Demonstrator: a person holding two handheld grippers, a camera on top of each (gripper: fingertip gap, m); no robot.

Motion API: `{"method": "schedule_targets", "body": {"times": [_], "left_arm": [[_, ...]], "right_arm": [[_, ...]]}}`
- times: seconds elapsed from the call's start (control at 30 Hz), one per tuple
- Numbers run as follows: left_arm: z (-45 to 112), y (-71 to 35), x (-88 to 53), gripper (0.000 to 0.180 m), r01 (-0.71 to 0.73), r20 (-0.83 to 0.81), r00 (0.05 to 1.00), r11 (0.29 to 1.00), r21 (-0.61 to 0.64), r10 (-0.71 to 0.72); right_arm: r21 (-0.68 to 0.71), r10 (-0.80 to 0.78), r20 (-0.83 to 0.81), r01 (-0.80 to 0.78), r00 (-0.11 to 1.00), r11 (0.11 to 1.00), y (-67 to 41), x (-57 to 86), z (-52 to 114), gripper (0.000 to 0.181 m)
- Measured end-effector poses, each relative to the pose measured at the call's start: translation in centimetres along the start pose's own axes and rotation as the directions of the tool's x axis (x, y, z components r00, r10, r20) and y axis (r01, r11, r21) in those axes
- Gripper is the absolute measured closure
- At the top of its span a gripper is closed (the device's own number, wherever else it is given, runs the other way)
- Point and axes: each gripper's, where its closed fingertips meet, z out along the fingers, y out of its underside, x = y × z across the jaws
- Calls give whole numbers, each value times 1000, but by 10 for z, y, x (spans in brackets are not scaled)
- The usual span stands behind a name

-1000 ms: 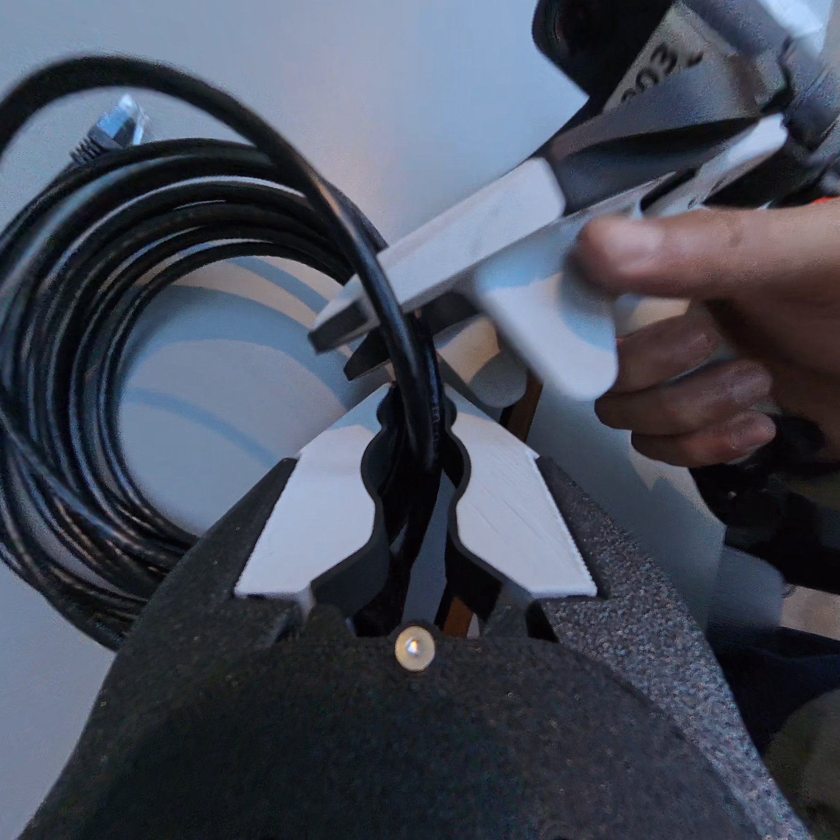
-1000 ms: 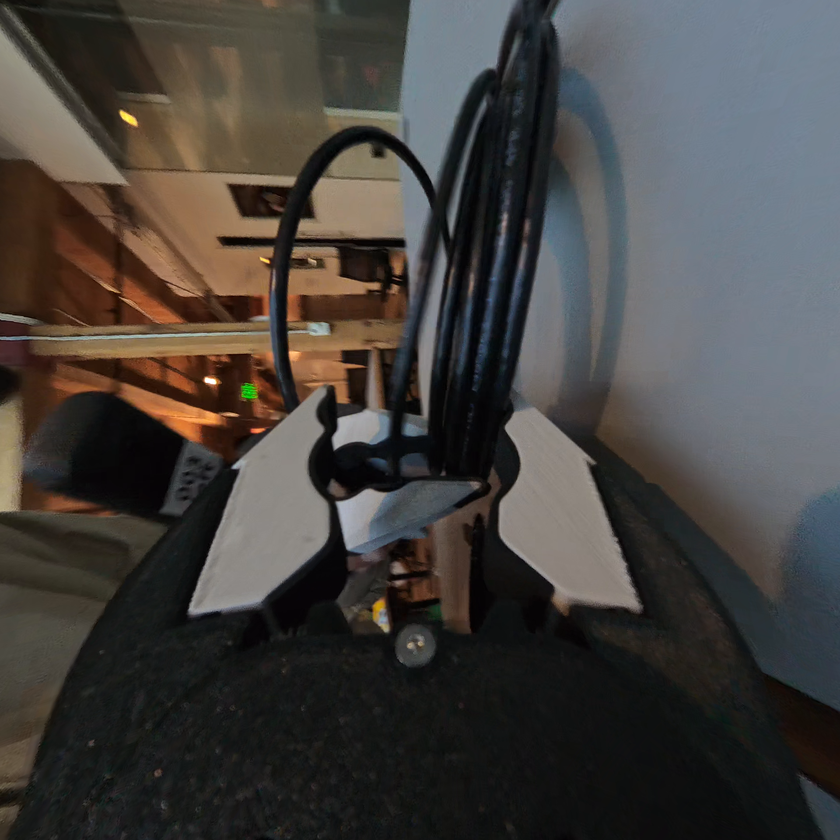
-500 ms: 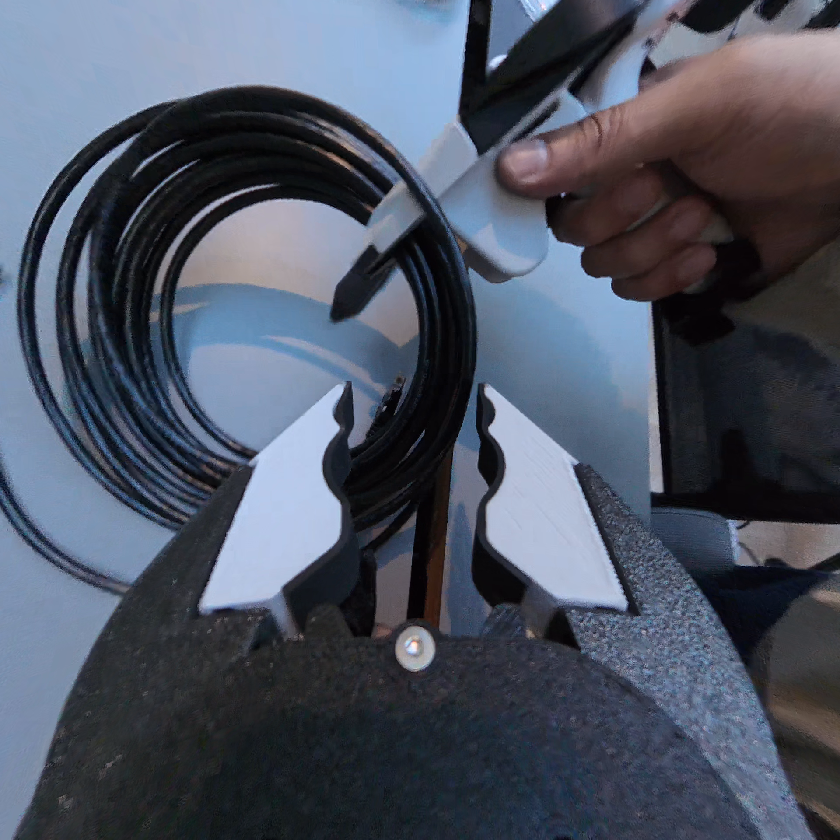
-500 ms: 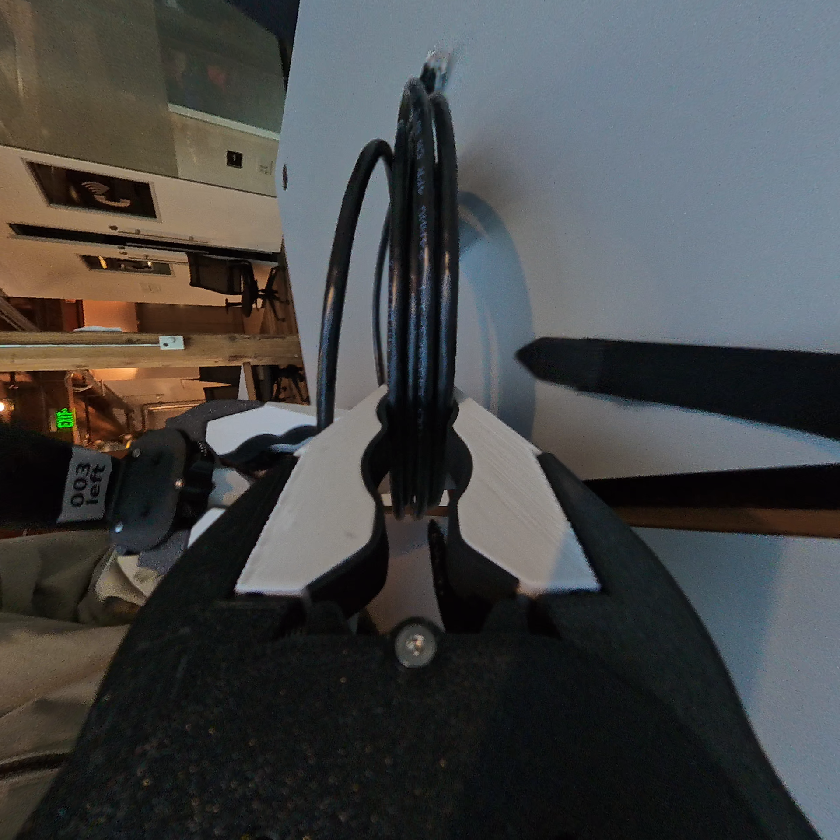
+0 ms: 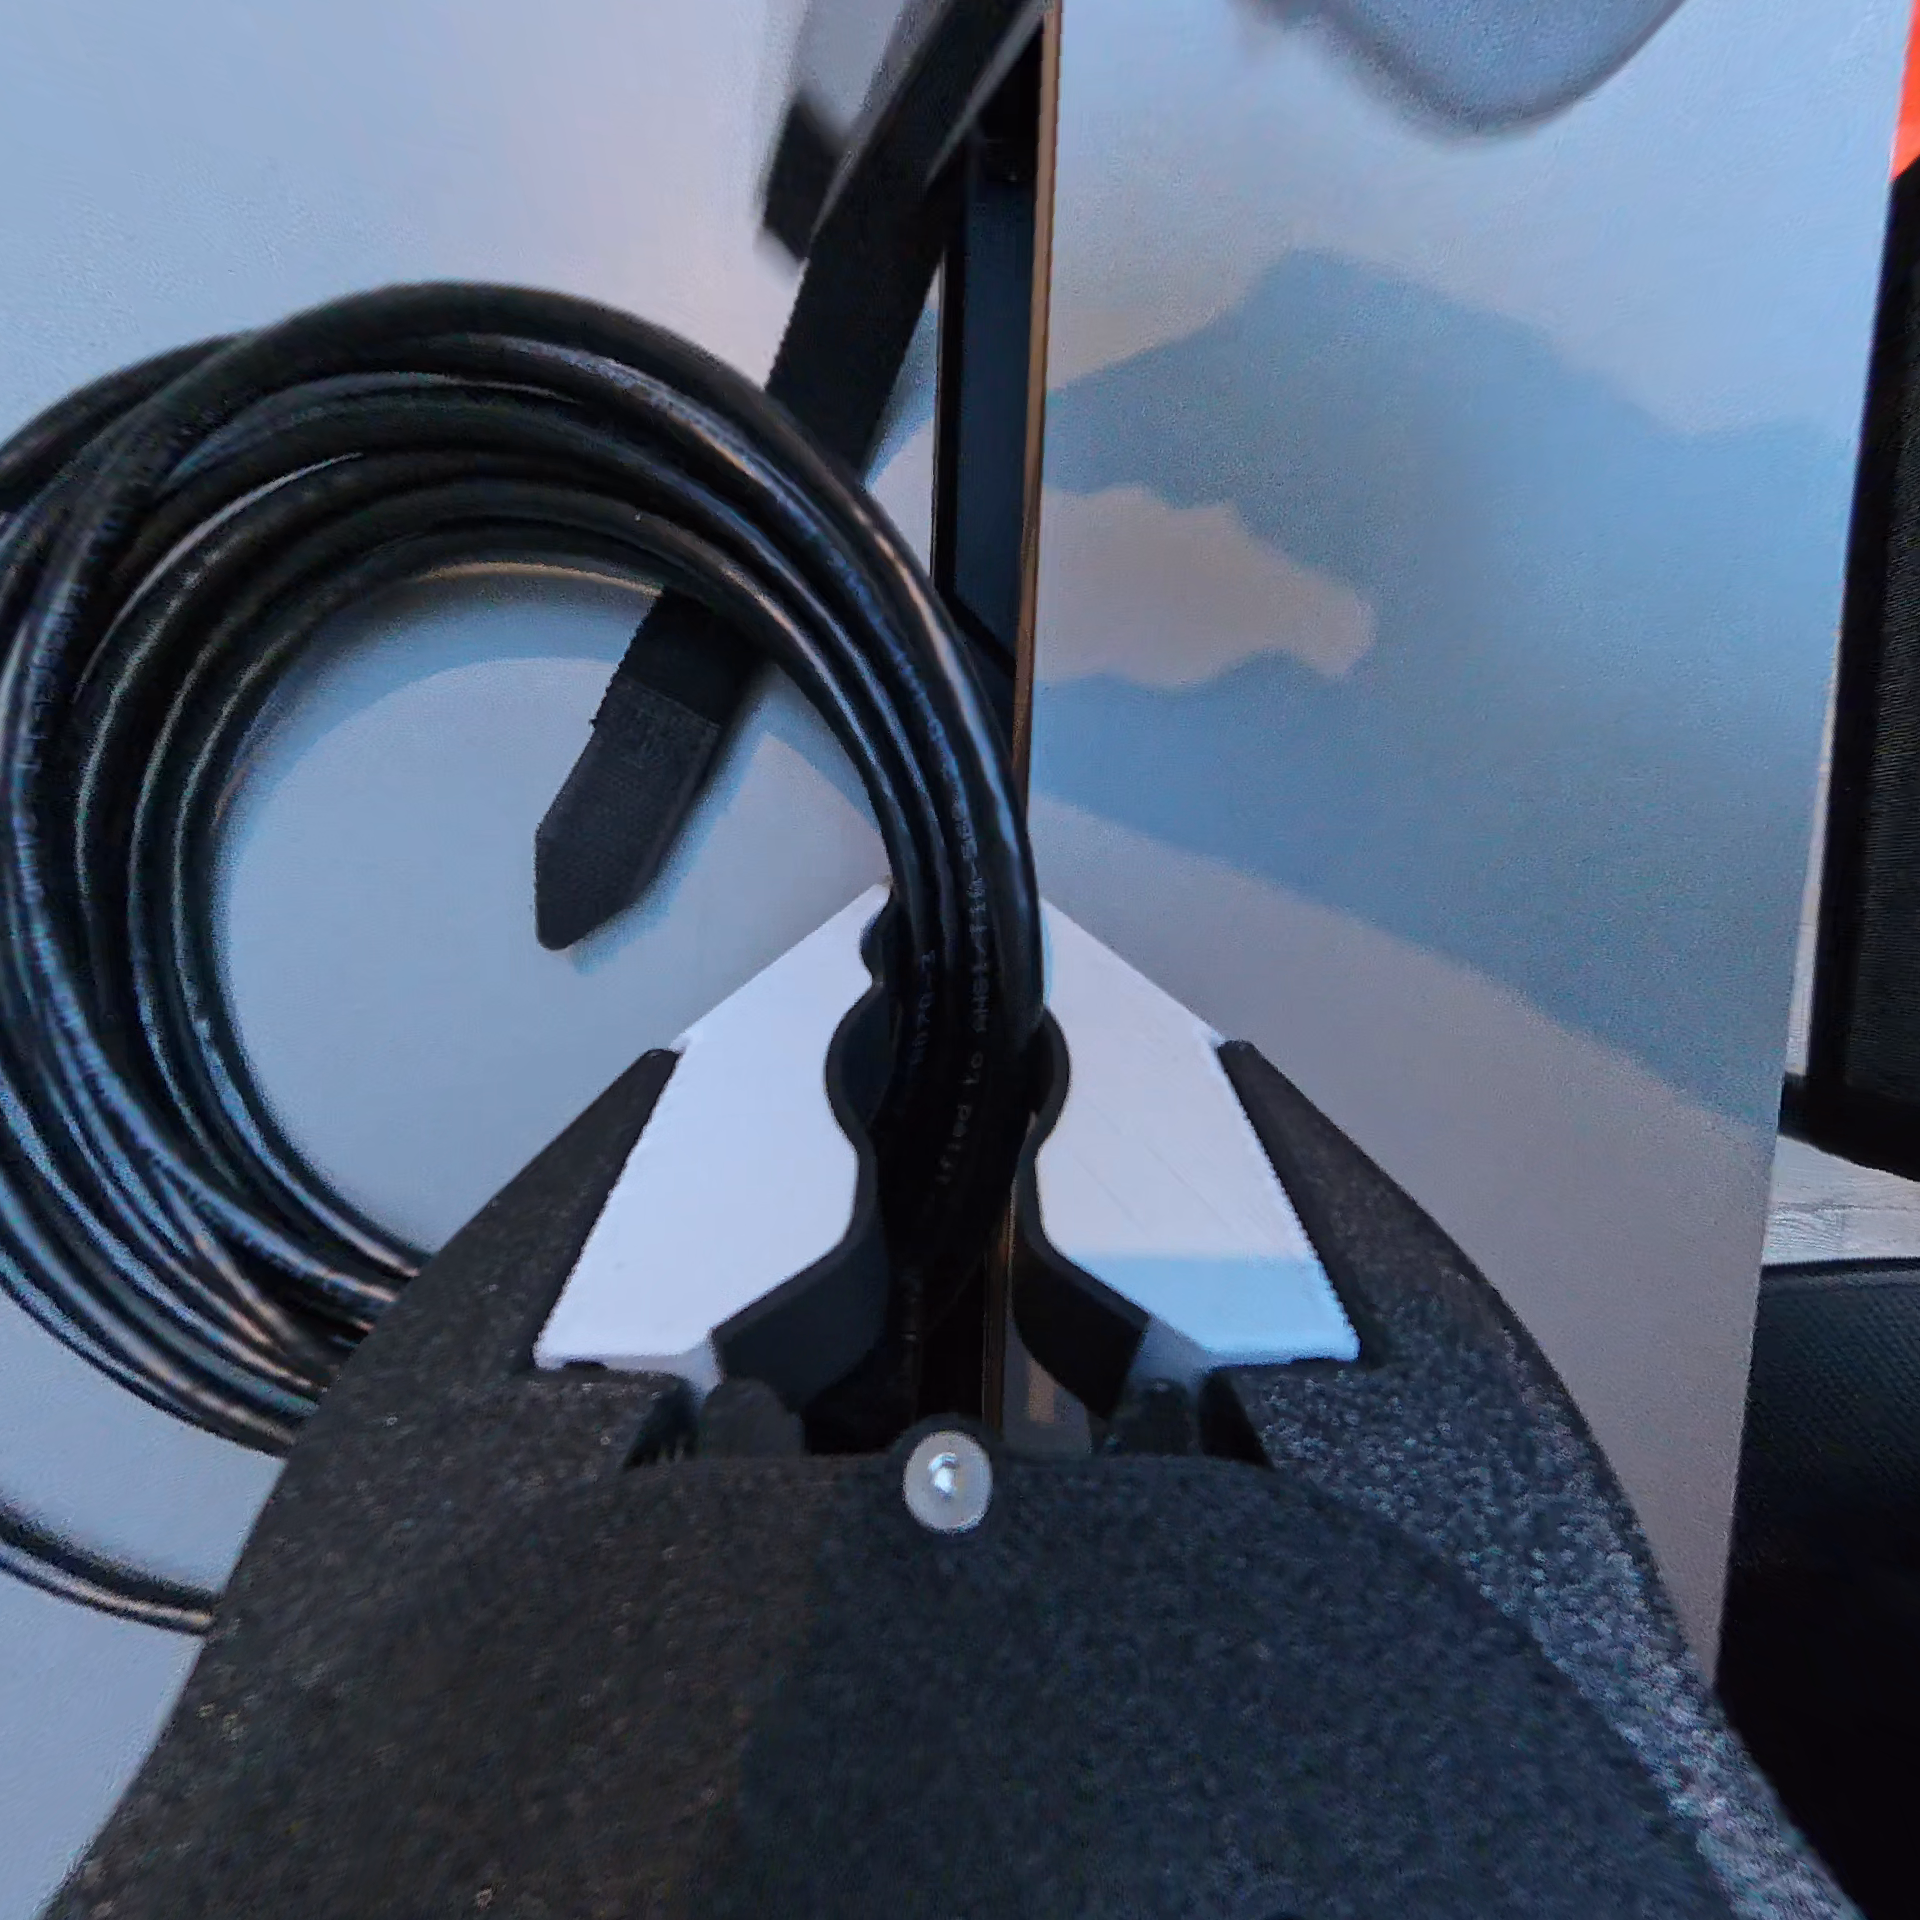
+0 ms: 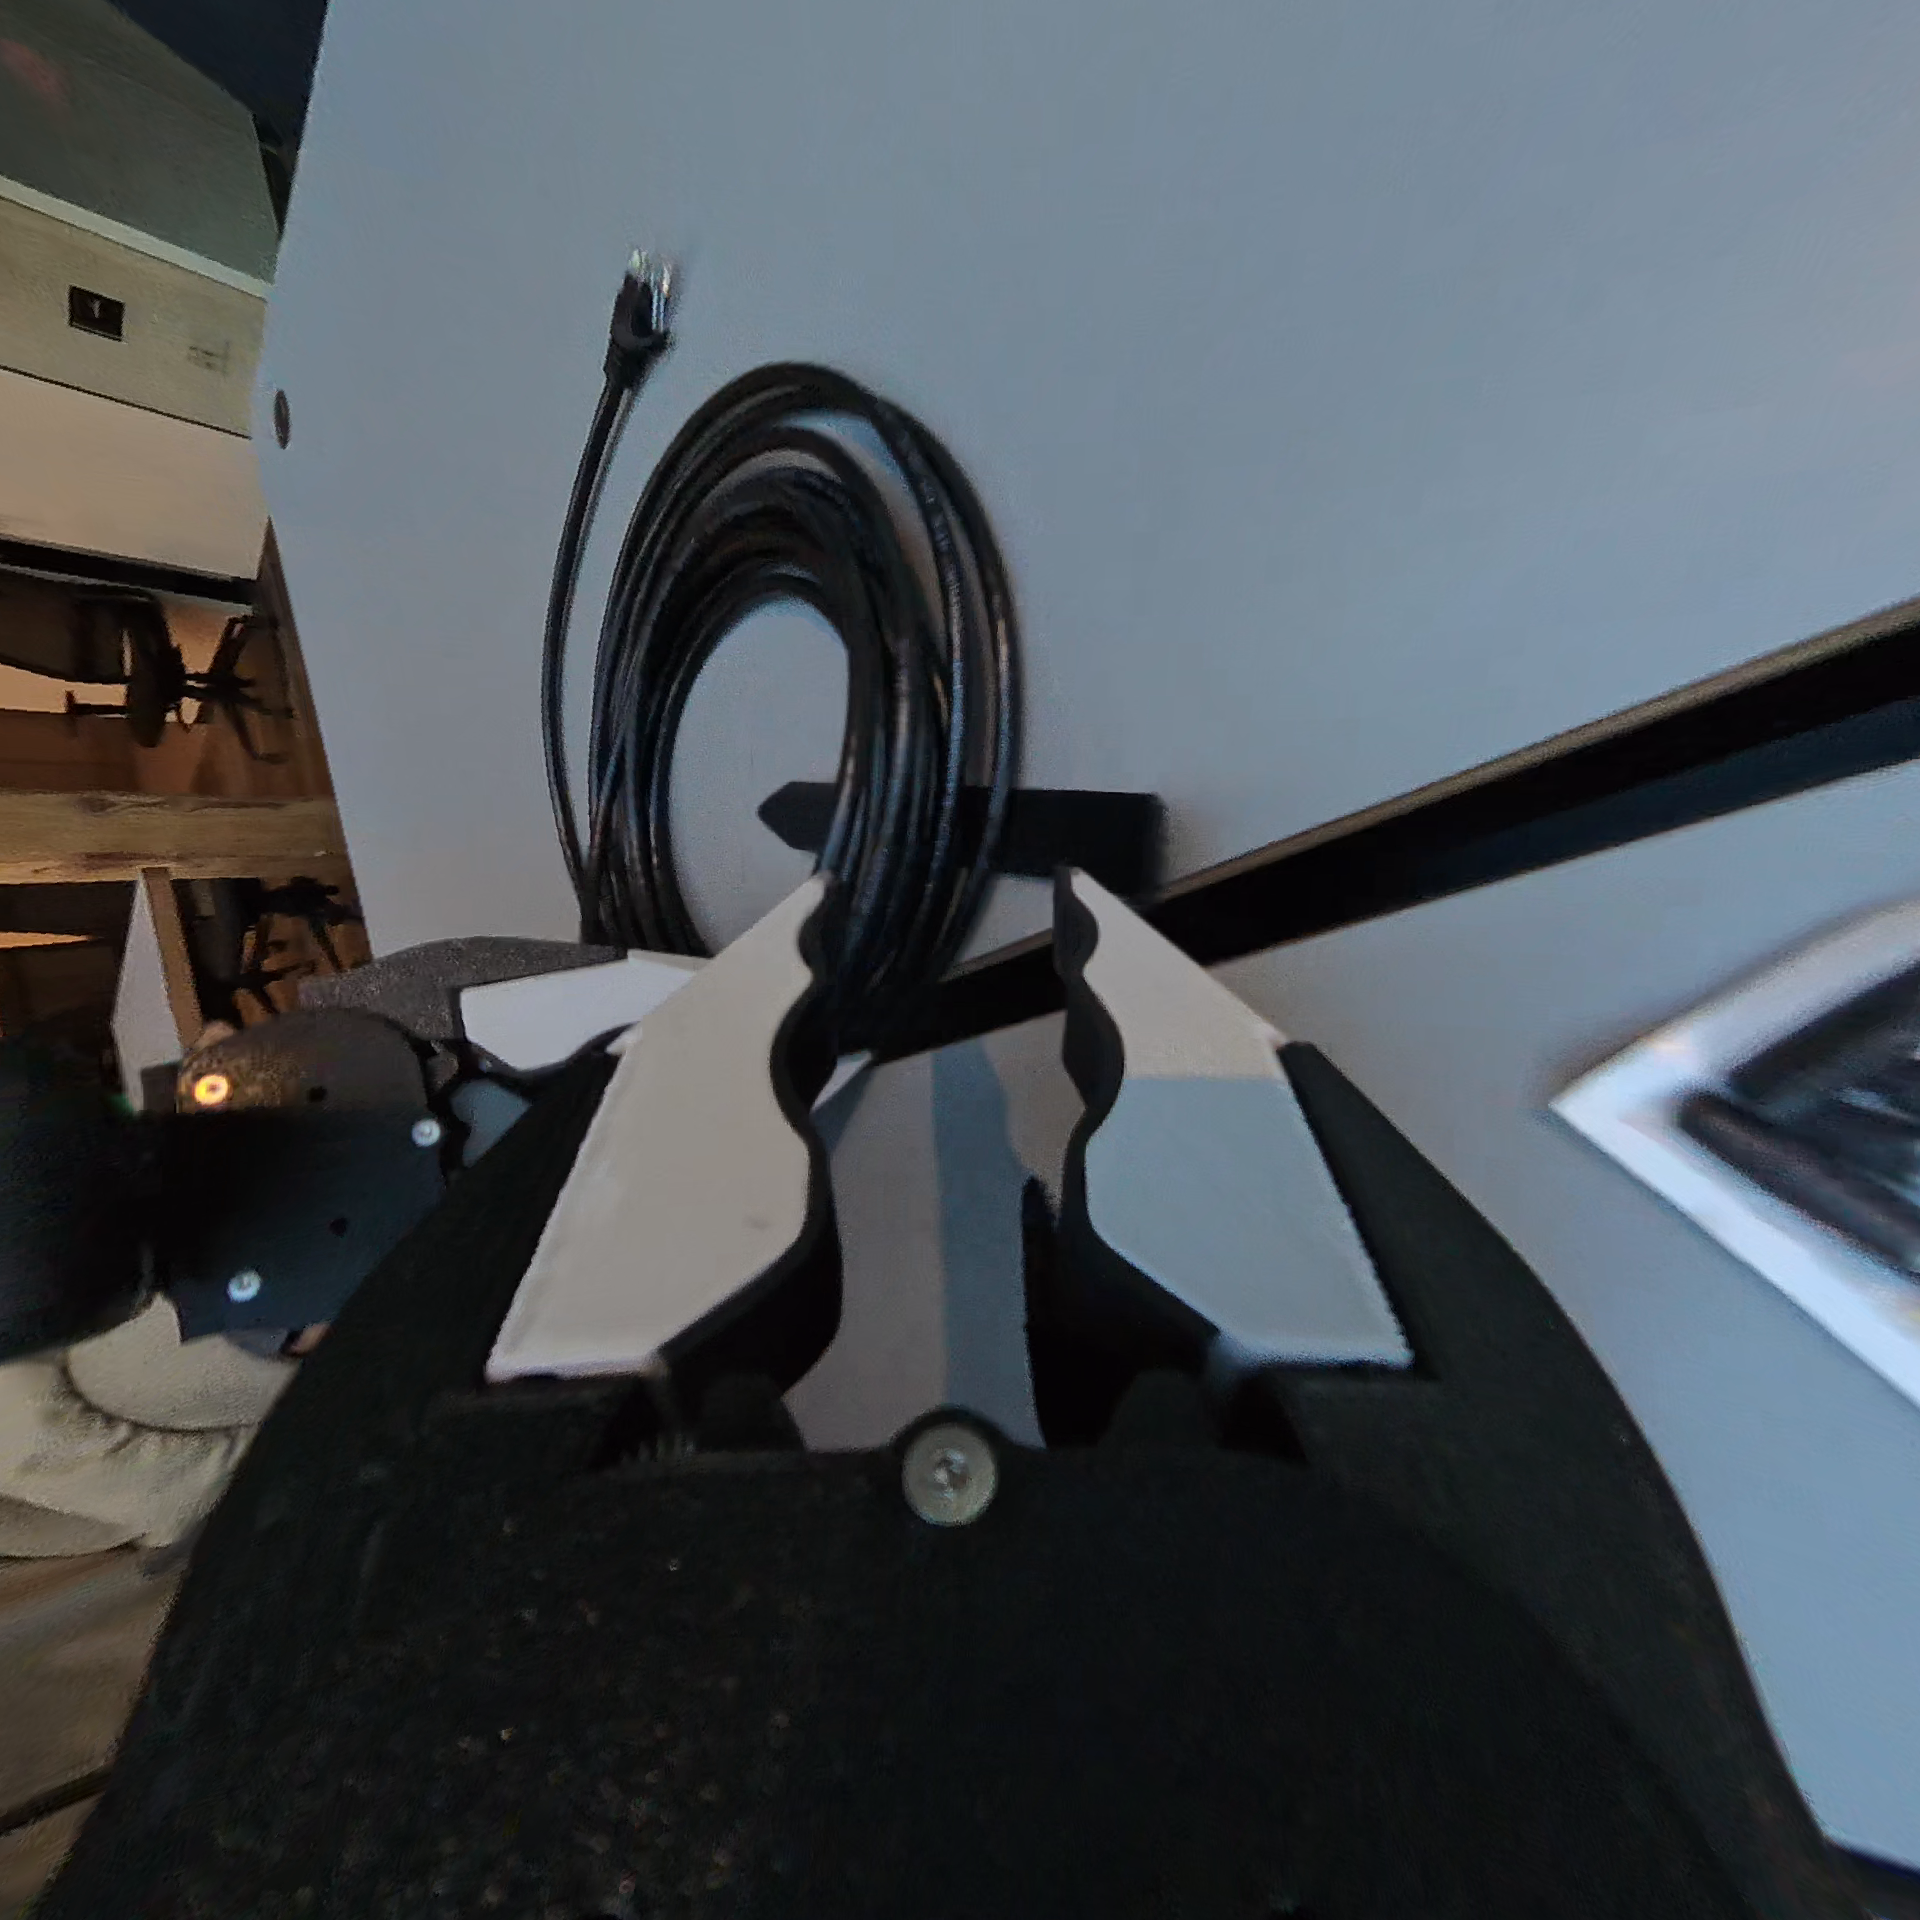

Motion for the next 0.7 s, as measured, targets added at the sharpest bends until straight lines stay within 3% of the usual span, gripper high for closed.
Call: {"method": "schedule_targets", "body": {"times": [0.13, 0.17, 0.23, 0.3, 0.37, 0.43, 0.53, 0.63, 0.7], "left_arm": [[1, -1, -1, 165, 10, 1, 1000, 999, -33, -10], [0, 0, -1, 161, 15, 5, 1000, 999, -33, -15], [-6, 0, -2, 134, 43, 3, 999, 999, -31, -43], [-20, -4, 0, 131, 66, -39, 997, 998, 6, -66], [-36, -10, 0, 131, 76, -97, 993, 996, 52, -71], [-47, -14, -4, 133, 91, -160, 984, 992, 90, -76], [-47, -30, -6, 141, 70, -204, 978, 983, 168, -35], [-23, -30, 8, 141, -19, -182, 982, 990, 140, 45], [-3, -26, 1, 146, 19, -92, 996, 995, 100, -10]], "right_arm": [[71, 7, -85, -1, 996, 997, -9, 35, -16, 134], [51, 36, -53, -34, 998, 998, -6, 36, -10, 132], [34, 71, -10, -70, 997, 997, -4, 36, 4, 134], [24, 82, -27, -81, 996, 996, -4, 41, 14, 142], [33, 100, -34, -99, 994, 995, -7, 45, 14, 149], [21, 91, -16, -90, 996, 996, -5, 42, 14, 176], [-1, 52, -42, -52, 998, 999, 0, 36, 11, 178], [31, 69, -6, -69, 998, 997, -7, 22, 9, 179], [31, 74, 31, -75, 997, 997, -9, 8, 8, 180]]}}
